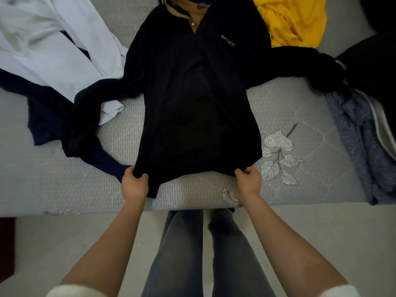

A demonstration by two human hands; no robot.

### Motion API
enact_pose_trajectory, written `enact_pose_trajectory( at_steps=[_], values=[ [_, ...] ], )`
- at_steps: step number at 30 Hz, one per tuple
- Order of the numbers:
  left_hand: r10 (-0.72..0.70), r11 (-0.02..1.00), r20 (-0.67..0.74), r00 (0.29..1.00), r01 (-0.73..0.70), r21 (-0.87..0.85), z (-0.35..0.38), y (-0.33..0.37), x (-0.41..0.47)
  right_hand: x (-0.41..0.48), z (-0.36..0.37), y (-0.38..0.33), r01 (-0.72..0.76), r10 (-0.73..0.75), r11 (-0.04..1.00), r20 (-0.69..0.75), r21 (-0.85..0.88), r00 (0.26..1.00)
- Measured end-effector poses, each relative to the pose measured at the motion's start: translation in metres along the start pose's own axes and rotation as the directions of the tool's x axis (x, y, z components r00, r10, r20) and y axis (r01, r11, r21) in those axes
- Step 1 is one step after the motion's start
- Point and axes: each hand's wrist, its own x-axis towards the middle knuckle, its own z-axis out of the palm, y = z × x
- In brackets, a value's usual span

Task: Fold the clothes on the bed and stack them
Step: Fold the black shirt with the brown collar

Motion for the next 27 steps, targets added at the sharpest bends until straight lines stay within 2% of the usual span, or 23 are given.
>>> enact_pose_trajectory(
  at_steps=[3, 5, 8, 10, 12, 13, 15, 17, 19, 20, 21, 22, 24, 25, 27],
  values=[
    [-0.074, 0.965, 0.005, 0.997, 0.073, -0.252, -0.010, 0.008, -0.008, -0.009, -0.031, 0.001, 0.015, 0.002, 0.962, -0.062, 0.274, 0.998],
    [-0.108, 0.916, 0.049, 0.993, 0.118, -0.384, -0.020, 0.009, -0.020, -0.016, -0.058, 0.004, 0.037, 0.000, 0.936, -0.105, 0.351, 0.994],
    [-0.111, 0.893, 0.103, 0.989, 0.144, -0.425, -0.028, -0.001, -0.041, -0.024, -0.086, 0.021, 0.029, 0.007, 0.964, -0.138, 0.262, 0.990],
    [-0.141, 0.896, 0.117, 0.983, 0.177, -0.408, -0.024, -0.013, -0.051, -0.023, -0.091, 0.041, -0.090, 0.101, 0.987, -0.073, 0.135, 0.992],
    [-0.162, 0.937, 0.092, 0.983, 0.182, -0.299, -0.015, -0.026, -0.057, -0.016, -0.090, 0.059, -0.202, 0.202, 0.979, 0.012, -0.004, 0.979],
    [-0.132, 0.975, 0.053, 0.990, 0.139, -0.174, -0.011, -0.033, -0.058, -0.013, -0.090, 0.062, -0.200, 0.205, 0.973, 0.030, -0.116, 0.978],
    [0.030, 0.994, 0.000, 1.000, -0.030, 0.106, -0.004, -0.043, -0.057, -0.004, -0.086, 0.060, -0.070, 0.086, 0.942, 0.035, -0.329, 0.996],
    [0.264, 0.889, 0.066, 0.962, -0.270, 0.371, 0.003, -0.045, -0.056, -0.002, -0.079, 0.047, 0.166, -0.166, 0.876, 0.040, -0.452, 0.985],
    [0.447, 0.682, 0.196, 0.873, -0.474, 0.556, 0.013, -0.046, -0.056, -0.004, -0.066, 0.030, 0.381, -0.385, 0.745, 0.112, -0.547, 0.916],
    [0.494, 0.594, 0.234, 0.837, -0.522, 0.612, 0.018, -0.045, -0.056, -0.005, -0.059, 0.026, 0.466, -0.450, 0.654, 0.188, -0.596, 0.873],
    [0.511, 0.542, 0.249, 0.822, -0.534, 0.650, 0.022, -0.044, -0.054, -0.004, -0.052, 0.023, 0.523, -0.476, 0.558, 0.268, -0.645, 0.838],
    [0.496, 0.536, 0.247, 0.833, -0.517, 0.668, 0.025, -0.042, -0.052, -0.003, -0.046, 0.022, 0.556, -0.463, 0.462, 0.347, -0.691, 0.816],
    [0.420, 0.585, 0.211, 0.883, -0.441, 0.681, 0.025, -0.036, -0.046, 0.004, -0.039, 0.023, 0.568, -0.399, 0.269, 0.446, -0.778, 0.801],
    [0.411, 0.588, 0.195, 0.891, -0.422, 0.690, 0.024, -0.035, -0.042, 0.008, -0.039, 0.024, 0.560, -0.386, 0.226, 0.455, -0.797, 0.803],
    [0.421, 0.577, 0.203, 0.884, -0.434, 0.692, 0.021, -0.034, -0.035, 0.015, -0.041, 0.025, 0.564, -0.415, 0.252, 0.438, -0.786, 0.797]
  ],
)
